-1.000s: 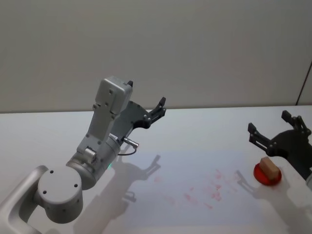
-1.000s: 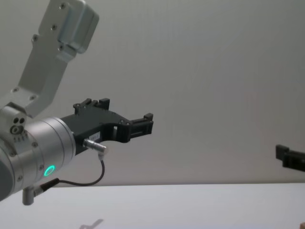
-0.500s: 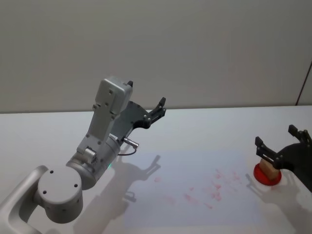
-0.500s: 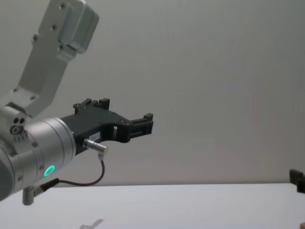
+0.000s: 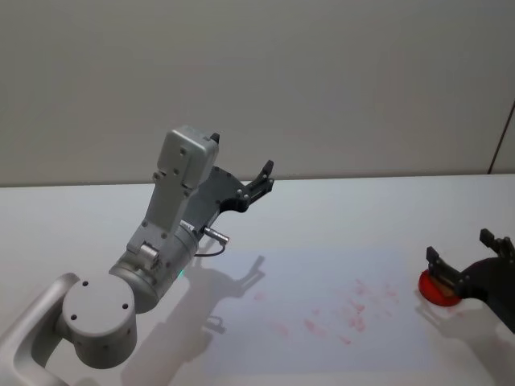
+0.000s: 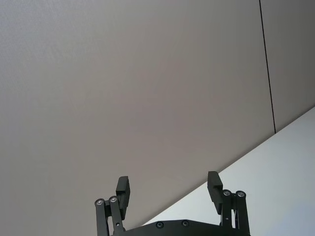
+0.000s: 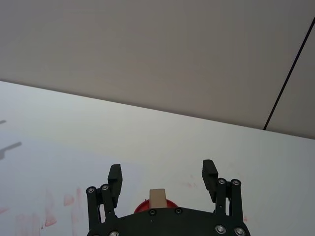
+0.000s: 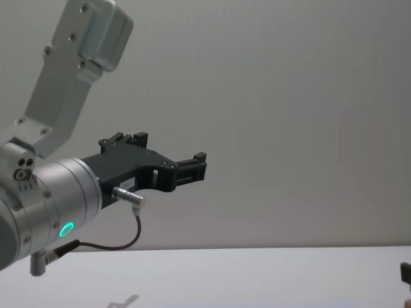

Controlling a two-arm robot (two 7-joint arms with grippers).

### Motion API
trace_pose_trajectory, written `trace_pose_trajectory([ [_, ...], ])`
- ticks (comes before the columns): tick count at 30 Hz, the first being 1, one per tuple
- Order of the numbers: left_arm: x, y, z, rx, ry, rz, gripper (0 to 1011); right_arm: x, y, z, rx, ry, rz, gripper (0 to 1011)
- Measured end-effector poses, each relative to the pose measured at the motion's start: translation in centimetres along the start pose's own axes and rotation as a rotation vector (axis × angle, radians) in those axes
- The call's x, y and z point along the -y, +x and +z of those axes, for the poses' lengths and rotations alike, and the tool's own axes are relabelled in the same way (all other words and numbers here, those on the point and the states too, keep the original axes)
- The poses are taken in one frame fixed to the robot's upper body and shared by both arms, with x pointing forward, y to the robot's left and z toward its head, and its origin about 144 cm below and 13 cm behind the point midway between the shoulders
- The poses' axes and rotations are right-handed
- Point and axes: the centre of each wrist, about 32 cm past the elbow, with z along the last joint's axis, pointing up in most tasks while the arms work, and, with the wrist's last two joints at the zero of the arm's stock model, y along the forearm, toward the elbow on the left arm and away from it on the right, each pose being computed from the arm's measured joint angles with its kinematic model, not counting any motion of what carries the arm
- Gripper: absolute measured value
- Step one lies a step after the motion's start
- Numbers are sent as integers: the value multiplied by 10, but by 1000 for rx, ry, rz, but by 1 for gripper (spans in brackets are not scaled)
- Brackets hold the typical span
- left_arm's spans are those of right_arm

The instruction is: Use the one hand to pick up the stamp and affix it onto the A4 paper.

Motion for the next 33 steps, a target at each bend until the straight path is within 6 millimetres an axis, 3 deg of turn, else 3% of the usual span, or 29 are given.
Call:
trace_pose_trajectory([
  [33,0,0,0,0,0,0,1001,-5,3,-24,-15,-101,6,1001],
])
